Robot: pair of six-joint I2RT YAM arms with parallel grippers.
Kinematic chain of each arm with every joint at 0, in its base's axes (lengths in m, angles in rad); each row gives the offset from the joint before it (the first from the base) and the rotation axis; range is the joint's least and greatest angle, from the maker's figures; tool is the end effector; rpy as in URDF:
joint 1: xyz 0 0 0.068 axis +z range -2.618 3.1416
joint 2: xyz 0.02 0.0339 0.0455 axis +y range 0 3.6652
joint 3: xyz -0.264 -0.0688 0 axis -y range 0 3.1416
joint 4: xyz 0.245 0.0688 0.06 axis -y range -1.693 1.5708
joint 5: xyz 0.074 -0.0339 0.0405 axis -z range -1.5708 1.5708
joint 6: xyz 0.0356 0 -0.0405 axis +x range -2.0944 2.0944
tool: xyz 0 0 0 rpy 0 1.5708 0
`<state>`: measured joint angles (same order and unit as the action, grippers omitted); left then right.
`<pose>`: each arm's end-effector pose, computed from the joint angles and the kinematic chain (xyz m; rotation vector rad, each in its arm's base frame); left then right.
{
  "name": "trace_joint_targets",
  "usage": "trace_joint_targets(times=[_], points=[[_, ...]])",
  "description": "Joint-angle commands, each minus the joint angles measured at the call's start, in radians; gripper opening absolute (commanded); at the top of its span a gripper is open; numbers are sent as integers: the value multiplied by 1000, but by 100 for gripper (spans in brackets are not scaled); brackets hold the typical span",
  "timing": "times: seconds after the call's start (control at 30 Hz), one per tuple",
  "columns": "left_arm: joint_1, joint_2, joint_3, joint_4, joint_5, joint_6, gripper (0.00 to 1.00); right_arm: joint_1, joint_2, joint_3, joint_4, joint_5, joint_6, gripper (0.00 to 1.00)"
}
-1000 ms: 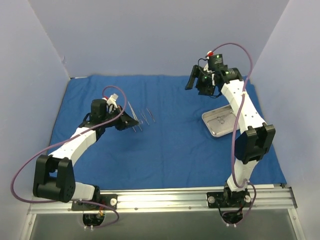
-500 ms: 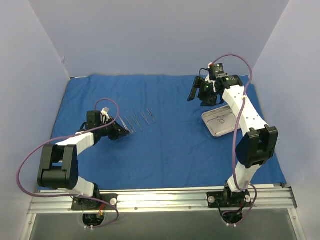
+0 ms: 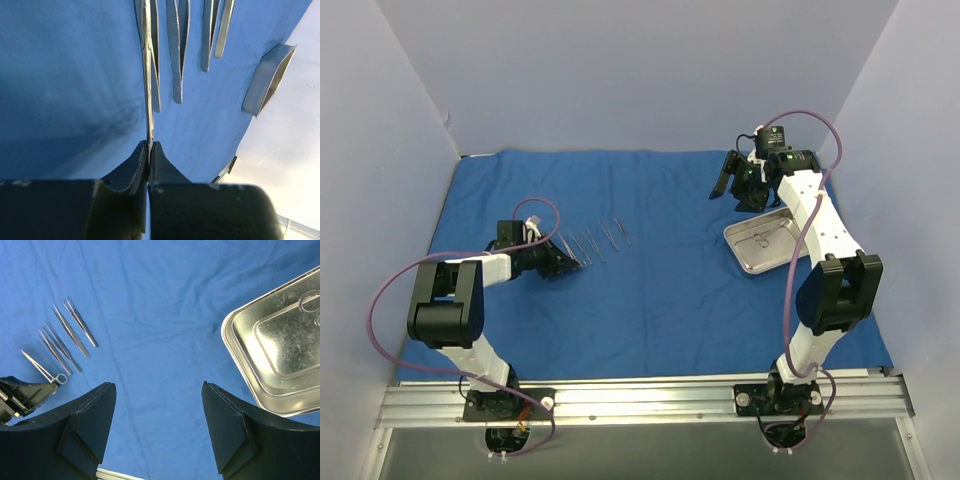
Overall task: Open and lay out the surgical kit
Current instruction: Place the medical item in the surgical kit.
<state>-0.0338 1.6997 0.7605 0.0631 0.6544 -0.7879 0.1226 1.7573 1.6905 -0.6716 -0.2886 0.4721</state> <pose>0.3116 -0.0322 0.1344 -0.6407 2.4601 -1.1499 0.3932 0.0587 0.3437 0.2601 2.3418 0.6312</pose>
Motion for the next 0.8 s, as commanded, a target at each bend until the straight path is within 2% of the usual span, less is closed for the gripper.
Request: trace_joint_targets(times=[0.0, 0.27, 0.37, 0.5, 0.53, 0.63, 0.77], points=[[9, 38, 45, 55, 30, 16, 2, -15, -39, -8, -26, -3, 3, 70], [28, 78, 53, 30, 40, 6, 3, -31, -15, 15, -31, -9, 0, 70], [28, 90, 56, 9, 36, 7, 22, -32, -5, 14, -26, -12, 0, 70], [29, 100, 74, -46, 24, 27, 34, -37, -2, 6, -28, -14, 0, 70], [29, 97, 71, -61, 19, 26, 44, -37, 1, 6, -28, -14, 0, 70], [61, 84, 66, -104, 11, 36, 59, -44, 5, 9, -26, -12, 2, 69], [74, 71, 109, -193, 7, 87, 71, -75, 25, 31, -57, 38, 23, 69]])
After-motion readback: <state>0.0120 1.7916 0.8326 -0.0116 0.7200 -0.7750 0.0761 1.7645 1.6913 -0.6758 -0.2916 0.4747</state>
